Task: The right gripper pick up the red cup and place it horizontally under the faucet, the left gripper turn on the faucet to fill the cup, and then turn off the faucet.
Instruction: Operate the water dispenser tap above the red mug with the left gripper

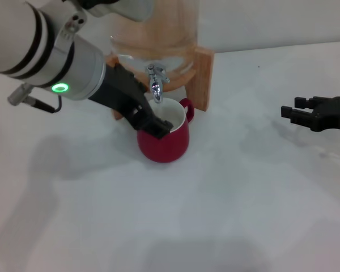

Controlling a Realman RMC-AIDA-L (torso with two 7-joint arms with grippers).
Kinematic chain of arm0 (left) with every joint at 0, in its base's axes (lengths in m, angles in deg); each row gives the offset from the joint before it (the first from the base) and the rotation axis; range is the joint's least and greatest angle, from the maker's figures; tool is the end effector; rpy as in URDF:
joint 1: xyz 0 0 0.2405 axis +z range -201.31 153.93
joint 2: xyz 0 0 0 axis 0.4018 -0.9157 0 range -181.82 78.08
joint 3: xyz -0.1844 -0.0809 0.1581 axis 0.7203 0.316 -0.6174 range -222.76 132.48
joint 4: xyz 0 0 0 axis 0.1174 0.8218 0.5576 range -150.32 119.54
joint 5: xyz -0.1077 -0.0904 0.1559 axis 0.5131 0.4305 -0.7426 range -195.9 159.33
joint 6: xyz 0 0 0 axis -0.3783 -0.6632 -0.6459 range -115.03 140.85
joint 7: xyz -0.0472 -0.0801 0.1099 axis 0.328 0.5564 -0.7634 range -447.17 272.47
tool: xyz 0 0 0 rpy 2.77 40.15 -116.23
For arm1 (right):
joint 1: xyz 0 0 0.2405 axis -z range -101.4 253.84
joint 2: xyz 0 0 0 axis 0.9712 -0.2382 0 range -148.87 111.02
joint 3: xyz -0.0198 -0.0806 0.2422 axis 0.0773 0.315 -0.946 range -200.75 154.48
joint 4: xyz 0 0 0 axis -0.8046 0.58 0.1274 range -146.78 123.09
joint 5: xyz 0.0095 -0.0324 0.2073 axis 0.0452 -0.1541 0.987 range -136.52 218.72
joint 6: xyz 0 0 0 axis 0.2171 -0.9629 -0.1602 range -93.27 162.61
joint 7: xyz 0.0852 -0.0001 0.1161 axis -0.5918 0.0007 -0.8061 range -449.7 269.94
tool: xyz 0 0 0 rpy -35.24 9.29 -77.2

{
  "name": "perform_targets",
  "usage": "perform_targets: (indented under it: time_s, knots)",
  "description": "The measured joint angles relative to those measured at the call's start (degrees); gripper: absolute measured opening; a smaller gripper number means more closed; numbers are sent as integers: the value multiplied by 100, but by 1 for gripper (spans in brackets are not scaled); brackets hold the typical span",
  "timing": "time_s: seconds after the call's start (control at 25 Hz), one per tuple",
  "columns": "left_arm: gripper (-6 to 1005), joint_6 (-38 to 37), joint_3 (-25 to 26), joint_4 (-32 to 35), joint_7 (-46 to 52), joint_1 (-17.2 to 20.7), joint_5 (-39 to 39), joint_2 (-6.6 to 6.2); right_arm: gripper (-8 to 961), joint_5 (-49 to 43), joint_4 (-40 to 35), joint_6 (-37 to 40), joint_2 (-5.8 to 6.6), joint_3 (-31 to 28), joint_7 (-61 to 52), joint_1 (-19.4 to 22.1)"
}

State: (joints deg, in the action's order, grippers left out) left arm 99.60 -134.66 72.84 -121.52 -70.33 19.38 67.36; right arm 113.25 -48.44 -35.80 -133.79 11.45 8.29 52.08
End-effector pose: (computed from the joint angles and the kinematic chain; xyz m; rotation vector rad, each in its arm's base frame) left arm -0.0401 0.3562 -0.0183 -2.7723 -0.2474 0.3095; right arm 0.3426 0.3451 0.0588 -2.2109 0.8682 0.5573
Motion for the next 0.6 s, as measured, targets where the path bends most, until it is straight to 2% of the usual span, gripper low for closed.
perform_targets:
  time_s: [0.32,0.6]
  knots:
    - [876,-155,-72,-312,-210,-229,-6,18,482,0,21,15,0,-21,0,12]
    - [875,-253,-97,-378,-230,-215,-12,20,482,0,21,59,0,-23,0,30]
